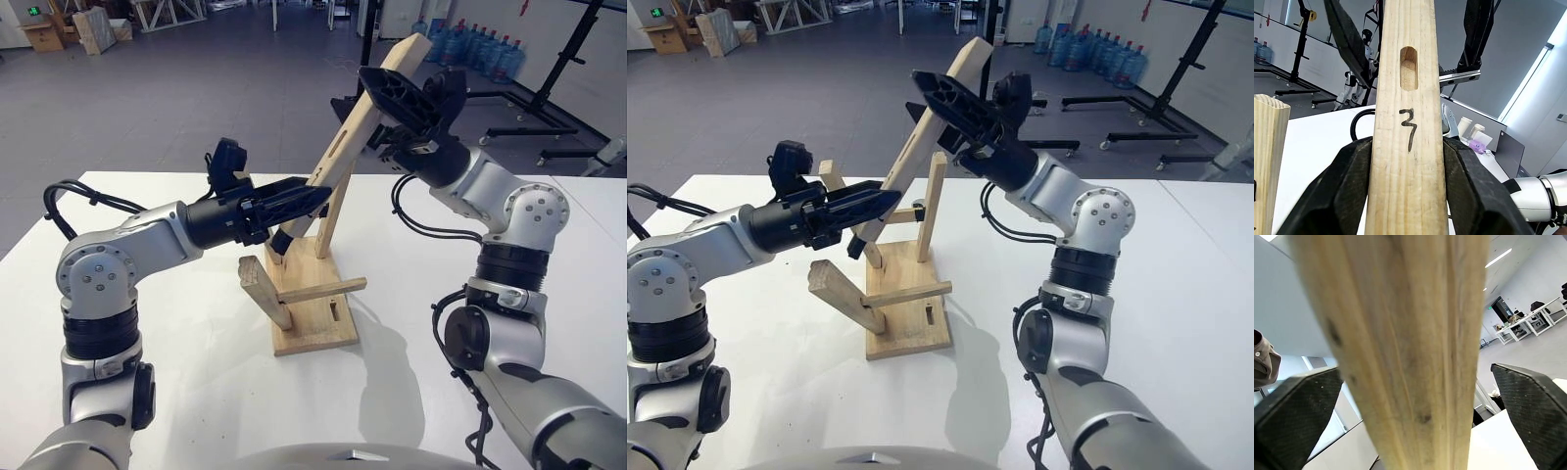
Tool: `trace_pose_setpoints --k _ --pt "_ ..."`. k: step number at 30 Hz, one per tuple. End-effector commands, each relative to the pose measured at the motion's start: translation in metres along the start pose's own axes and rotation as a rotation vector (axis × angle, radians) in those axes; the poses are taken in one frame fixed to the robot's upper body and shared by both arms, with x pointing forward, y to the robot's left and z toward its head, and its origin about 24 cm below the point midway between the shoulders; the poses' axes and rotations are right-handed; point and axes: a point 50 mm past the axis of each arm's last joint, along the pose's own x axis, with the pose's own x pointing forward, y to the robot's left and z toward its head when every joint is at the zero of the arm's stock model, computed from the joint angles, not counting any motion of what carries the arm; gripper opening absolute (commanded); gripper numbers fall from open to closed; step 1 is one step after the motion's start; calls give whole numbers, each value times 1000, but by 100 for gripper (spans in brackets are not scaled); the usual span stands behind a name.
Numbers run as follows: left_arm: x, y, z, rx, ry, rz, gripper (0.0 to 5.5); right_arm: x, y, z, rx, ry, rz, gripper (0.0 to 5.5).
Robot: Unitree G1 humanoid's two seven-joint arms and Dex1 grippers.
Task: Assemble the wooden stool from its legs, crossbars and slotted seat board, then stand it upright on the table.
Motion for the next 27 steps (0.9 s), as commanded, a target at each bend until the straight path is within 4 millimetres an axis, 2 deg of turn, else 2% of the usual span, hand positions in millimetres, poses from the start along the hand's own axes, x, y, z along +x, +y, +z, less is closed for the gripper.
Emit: trace_pose_setpoints --k 1,10,16,18,24,25,27 --pt "1 -2 4 9 -17 -10 206 -2 0 -3 4 -11 -8 540" --pt "1 -2 -1 14 3 1 206 0 1 -1 25 -48 9 350" --pt "1 -2 -4 20 14 9 206 -1 3 -4 20 -44 11 249" --pt "1 -2 -5 24 20 11 206 -2 3 -5 11 -44 6 224" --pt "1 1 -6 89 31 47 206 -7 -1 -8 -18 -39 -32 219" --pt "1 3 -5 124 31 73 242 -8 -2 -8 -24 -39 -40 219" --pt "1 7 -2 151 10 96 274 -10 -4 -8 -37 -42 -53 215"
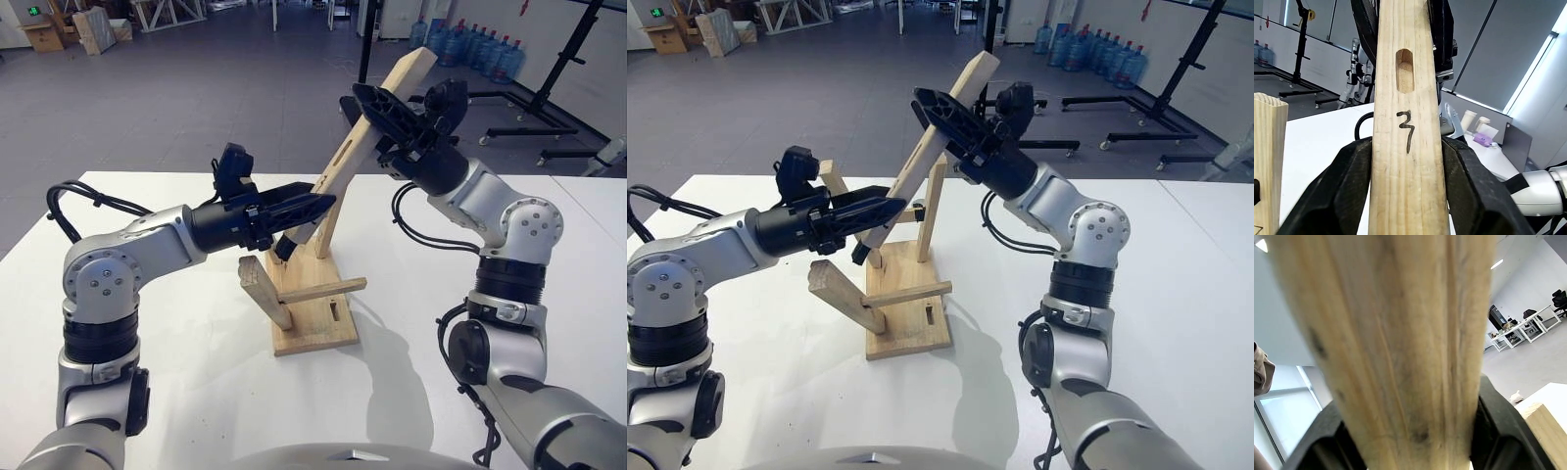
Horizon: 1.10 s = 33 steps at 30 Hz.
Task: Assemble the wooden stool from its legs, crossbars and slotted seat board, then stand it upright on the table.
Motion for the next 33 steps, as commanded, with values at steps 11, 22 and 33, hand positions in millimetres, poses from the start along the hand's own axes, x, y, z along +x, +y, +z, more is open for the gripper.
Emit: trace_pose_setpoints --k 11,22,33 --pt "-25 15 44 171 -213 237 412 -48 -12 26 -332 -34 -231 212" --pt "-75 18 13 98 -185 563 469 -121 -12 -24 -628 259 -185 212" --pt "-91 33 -9 53 -109 628 469 -143 -30 -28 -298 75 -123 212"
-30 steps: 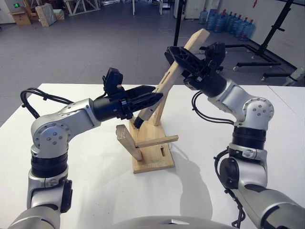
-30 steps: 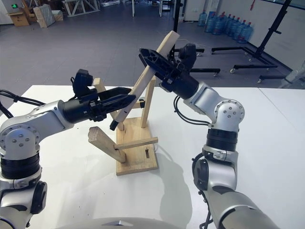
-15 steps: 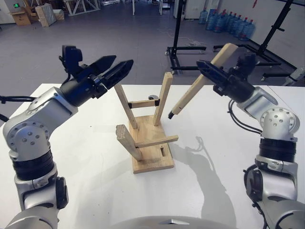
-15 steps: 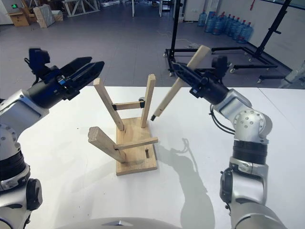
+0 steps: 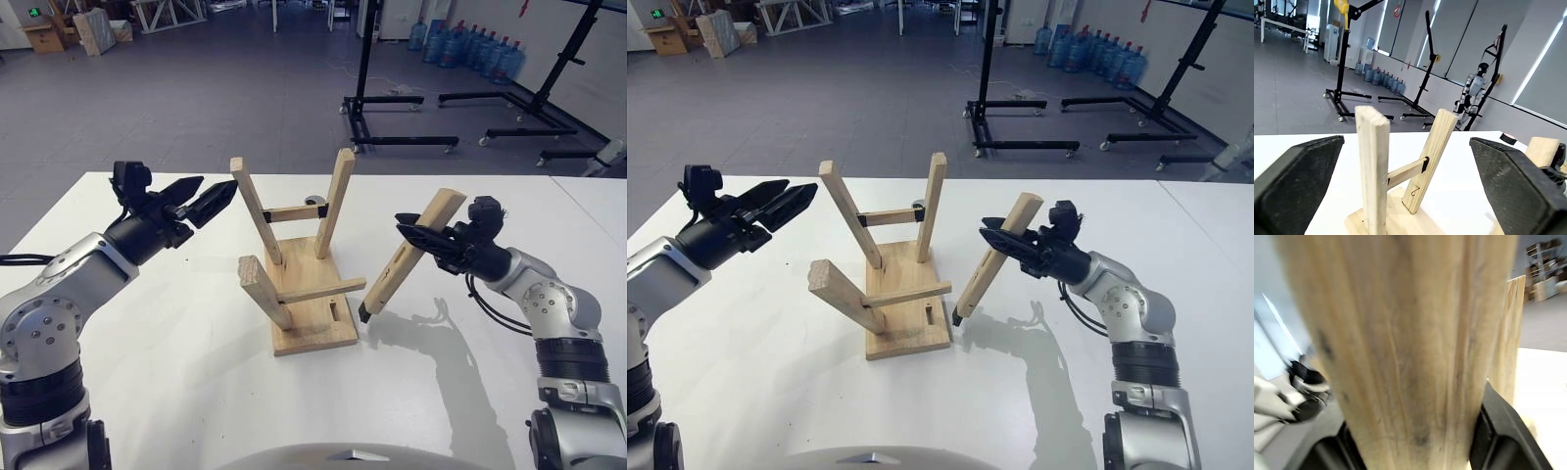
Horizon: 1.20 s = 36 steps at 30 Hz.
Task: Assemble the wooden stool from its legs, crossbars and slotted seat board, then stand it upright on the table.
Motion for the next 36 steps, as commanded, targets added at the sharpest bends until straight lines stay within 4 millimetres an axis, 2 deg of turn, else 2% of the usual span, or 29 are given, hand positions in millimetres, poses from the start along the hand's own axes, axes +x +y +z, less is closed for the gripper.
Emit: trace_pose_setpoints --k 1,4,6,12,16,30,36 --pt "0 3 -3 19 29 6 469 2 4 7 -19 -95 50 212" --pt "0 4 -4 21 35 10 469 3 6 9 -54 -160 89 212" --pt "1 4 -5 23 41 13 469 7 7 3 -98 -172 116 212" --pt "4 2 -6 32 56 7 469 15 4 -24 -176 -91 155 212" --pt "5 0 -7 34 58 4 469 14 0 -31 -197 -40 161 212" --pt "8 -3 -12 23 61 -3 469 22 -7 -40 -258 26 198 212" --pt "9 -3 -13 25 62 -9 469 32 -7 -25 -317 63 258 212"
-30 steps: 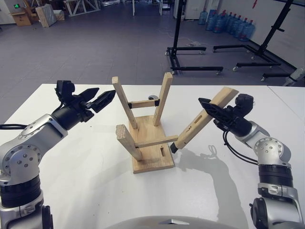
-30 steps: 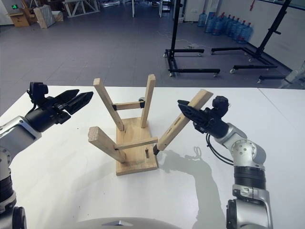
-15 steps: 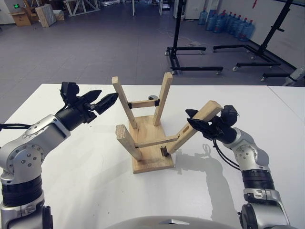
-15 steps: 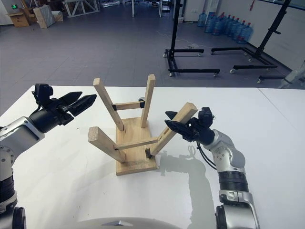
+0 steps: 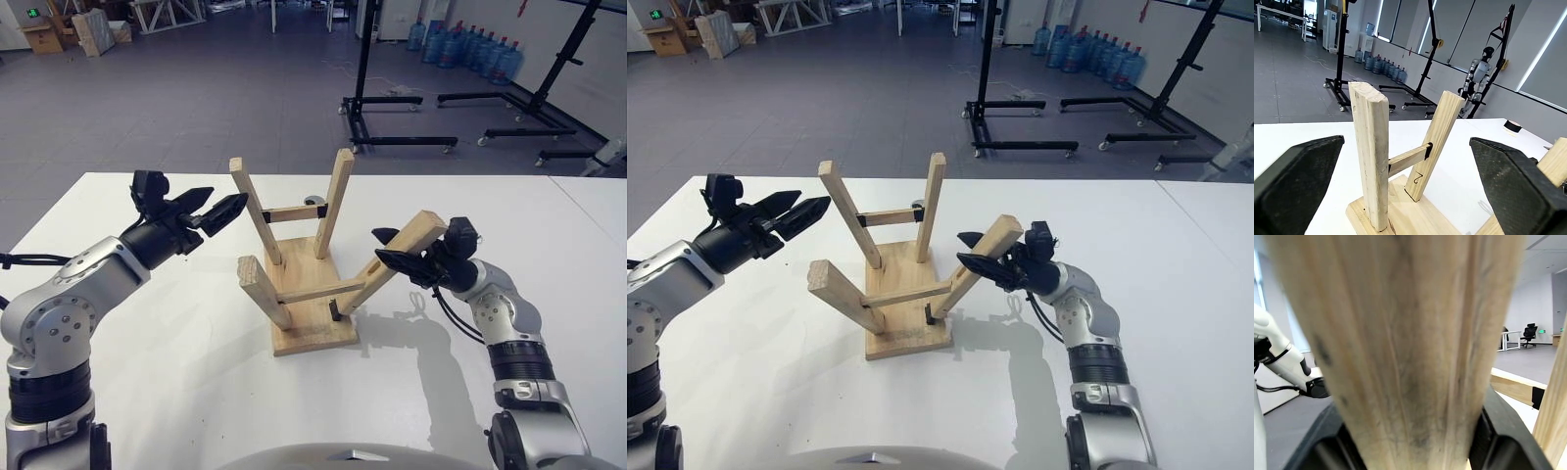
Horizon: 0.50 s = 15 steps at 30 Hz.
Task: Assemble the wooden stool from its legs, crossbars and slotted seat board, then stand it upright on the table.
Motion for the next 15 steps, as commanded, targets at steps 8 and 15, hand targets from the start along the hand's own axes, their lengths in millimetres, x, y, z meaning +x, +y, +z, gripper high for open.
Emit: trace_pose_setpoints --k 8,15 --pt "3 -1 -4 17 11 -15 469 15 11 0 -52 102 123 212" --pt "5 -3 -5 19 2 -19 469 11 25 -15 -72 120 90 212"
